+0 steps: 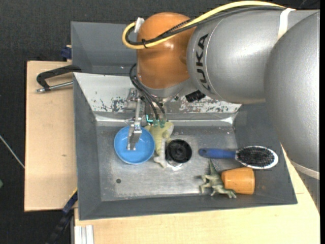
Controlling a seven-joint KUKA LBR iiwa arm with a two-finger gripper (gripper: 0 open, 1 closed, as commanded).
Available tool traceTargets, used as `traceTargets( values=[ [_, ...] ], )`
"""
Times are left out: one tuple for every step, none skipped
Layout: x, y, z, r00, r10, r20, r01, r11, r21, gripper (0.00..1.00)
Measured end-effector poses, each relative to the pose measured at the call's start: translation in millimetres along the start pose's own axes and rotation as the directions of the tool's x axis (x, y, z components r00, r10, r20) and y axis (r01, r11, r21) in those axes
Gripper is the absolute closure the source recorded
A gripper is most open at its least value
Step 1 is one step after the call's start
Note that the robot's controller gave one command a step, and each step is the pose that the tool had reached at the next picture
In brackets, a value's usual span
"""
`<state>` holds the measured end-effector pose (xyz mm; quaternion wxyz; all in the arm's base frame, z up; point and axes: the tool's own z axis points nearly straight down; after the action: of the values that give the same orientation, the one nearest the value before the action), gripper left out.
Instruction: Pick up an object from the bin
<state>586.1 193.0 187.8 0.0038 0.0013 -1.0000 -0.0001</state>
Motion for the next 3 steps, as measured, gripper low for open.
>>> traceTargets(
  values=[
    [-17.1, -25.8, 114.9, 0.948, -0.319, 0.013, 0.319, 0.948, 0.001, 0.0],
    [-18.6, -24.3, 112.9, 0.948, -0.318, 0.014, 0.318, 0.948, 0.001, 0.0],
    [-19.8, -23.0, 111.5, 0.948, -0.317, 0.014, 0.317, 0.949, 0.001, 0.0]
  ],
)
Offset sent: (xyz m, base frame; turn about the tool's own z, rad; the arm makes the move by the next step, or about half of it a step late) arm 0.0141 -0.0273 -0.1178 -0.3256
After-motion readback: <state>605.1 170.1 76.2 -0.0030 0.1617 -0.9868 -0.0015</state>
